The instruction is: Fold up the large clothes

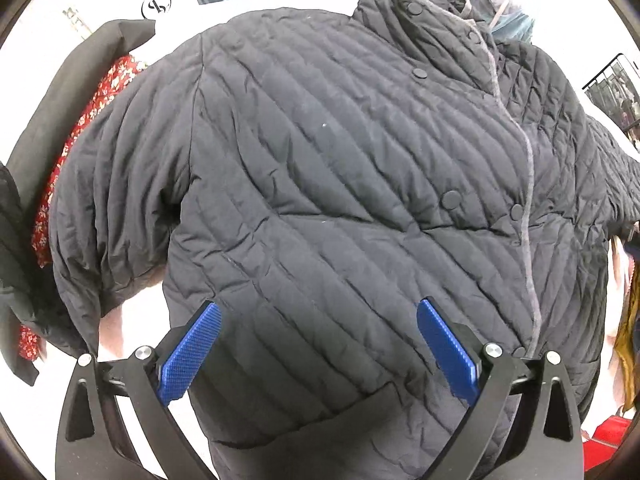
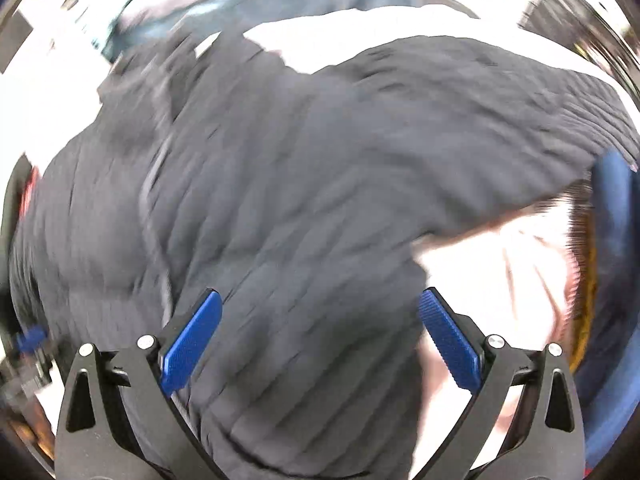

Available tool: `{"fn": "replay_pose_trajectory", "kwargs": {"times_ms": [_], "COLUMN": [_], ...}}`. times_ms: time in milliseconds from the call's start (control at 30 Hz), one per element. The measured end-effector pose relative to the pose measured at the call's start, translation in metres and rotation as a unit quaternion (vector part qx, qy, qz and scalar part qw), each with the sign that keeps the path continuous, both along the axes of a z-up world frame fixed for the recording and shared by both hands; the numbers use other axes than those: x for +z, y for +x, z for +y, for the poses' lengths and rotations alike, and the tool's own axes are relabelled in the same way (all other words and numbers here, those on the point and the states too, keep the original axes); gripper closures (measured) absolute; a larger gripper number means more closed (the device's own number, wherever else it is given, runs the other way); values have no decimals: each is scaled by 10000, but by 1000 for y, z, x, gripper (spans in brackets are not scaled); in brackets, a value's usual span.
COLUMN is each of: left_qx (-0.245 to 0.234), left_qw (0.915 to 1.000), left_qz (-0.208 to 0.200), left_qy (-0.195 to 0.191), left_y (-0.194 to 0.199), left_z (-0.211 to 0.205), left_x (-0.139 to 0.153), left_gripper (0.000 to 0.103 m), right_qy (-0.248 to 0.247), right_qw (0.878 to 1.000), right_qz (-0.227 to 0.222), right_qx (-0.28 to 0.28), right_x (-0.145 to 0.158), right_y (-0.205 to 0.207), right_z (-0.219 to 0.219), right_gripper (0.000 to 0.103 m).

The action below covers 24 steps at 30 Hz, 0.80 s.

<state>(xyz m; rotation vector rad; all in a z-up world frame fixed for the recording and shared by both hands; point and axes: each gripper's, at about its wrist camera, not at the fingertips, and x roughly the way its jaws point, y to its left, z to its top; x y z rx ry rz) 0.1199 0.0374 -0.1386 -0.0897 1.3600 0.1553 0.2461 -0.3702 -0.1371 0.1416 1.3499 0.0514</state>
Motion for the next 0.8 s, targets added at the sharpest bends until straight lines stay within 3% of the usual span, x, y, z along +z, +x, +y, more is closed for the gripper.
{"fn": "replay_pose_trajectory", "kwargs": {"times_ms": [267, 367, 533, 633, 800], "left_qx": [82, 187, 229, 203, 196], "left_qw": [9999, 9997, 9994, 9993, 9988], "left_qz": [19, 80, 160, 178, 271], "left_qy": [103, 123, 202, 247, 349], "left_y": [-20, -29, -43, -47, -51], "left_z": [-8, 2, 7, 11, -1], "left_x": [22, 23, 23, 24, 24], "left_gripper": [6, 6, 6, 6, 6], "right_qy": [-222, -488, -352, -401, -433], "right_qw": [9910, 9857, 9689, 9541, 9158], "right_qz": [-505, -663, -681, -532, -1], "right_qx": [-1221, -1470, -2353, -2920, -3992], "right_x": [45, 58, 69, 70, 44], "right_y": [65, 82, 113, 129, 129], "right_z": [-128, -146, -226, -274, -357], "right_gripper": [5, 5, 5, 5, 6]}}
